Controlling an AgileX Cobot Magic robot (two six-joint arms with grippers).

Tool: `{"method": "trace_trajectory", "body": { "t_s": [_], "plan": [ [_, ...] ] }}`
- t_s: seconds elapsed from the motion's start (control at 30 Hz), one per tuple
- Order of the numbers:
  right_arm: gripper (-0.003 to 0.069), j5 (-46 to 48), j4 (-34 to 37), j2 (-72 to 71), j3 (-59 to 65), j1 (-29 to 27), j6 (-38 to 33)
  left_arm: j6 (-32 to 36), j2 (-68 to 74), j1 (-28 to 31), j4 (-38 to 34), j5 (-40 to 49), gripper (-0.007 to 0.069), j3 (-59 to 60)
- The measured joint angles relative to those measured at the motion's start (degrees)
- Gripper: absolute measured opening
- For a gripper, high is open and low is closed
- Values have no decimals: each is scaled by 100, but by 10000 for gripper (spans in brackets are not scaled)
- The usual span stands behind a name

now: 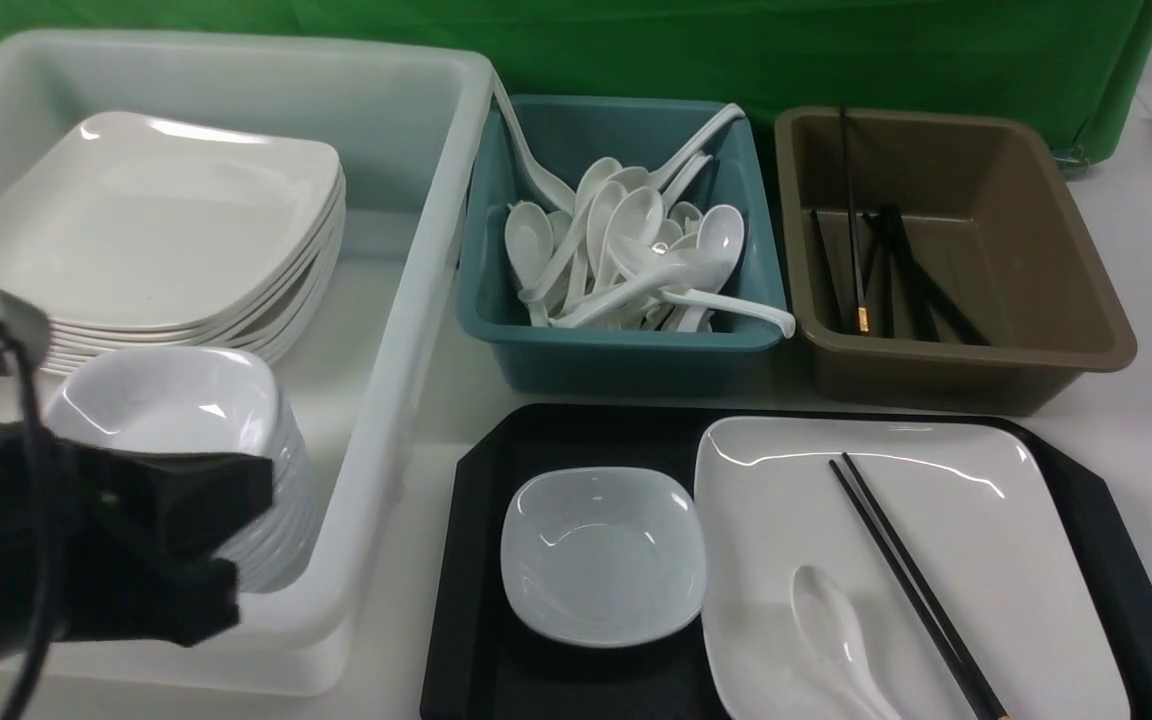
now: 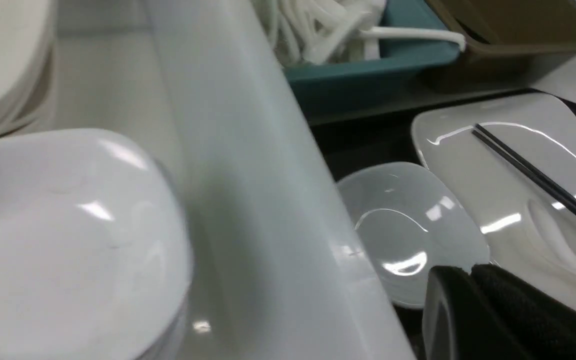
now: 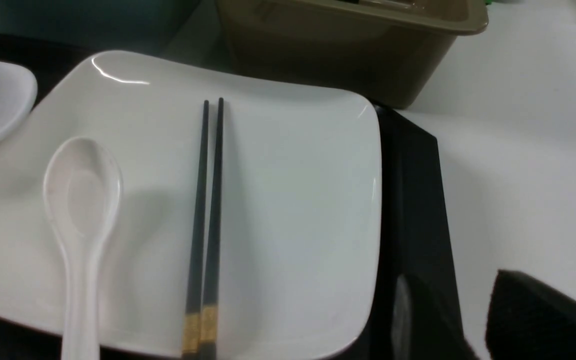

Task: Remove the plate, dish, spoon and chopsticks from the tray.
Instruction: Use the right arm to grab a pair of chopsticks from the plate

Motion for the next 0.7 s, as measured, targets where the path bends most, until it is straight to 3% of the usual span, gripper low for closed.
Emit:
{"method": "trace_trajectory", "body": {
  "t_s": [0.2, 0.3, 0.33, 0.4, 0.43, 0.5, 0.63, 0.7],
  "plan": [
    [242, -226, 68, 0, 0, 0, 150, 235, 183, -645, -18, -225, 18, 0],
    [242, -739, 429, 0, 0, 0, 940, 314, 183, -673, -16, -232, 18, -2],
    [242, -1073, 626, 0, 0, 0, 1594, 315, 178, -684, -16, -258, 18, -2],
    [242, -1301, 716, 0, 0, 0, 2071, 315, 174, -692, -16, -265, 18, -2],
    [242, -1733, 805, 0, 0, 0, 2745, 315, 174, -691, -16, -300, 18, -7],
    [239, -1987, 845, 0, 0, 0, 3020, 331, 167, -691, -16, -305, 18, -7],
    [202, -1543, 878, 184, -273, 136, 3083, 354, 153, -702, -16, -305, 18, -7],
    [169, -576, 889, 901, -1094, 390, 2456, 355, 153, -702, -43, -335, 18, -7]
  ]
}}
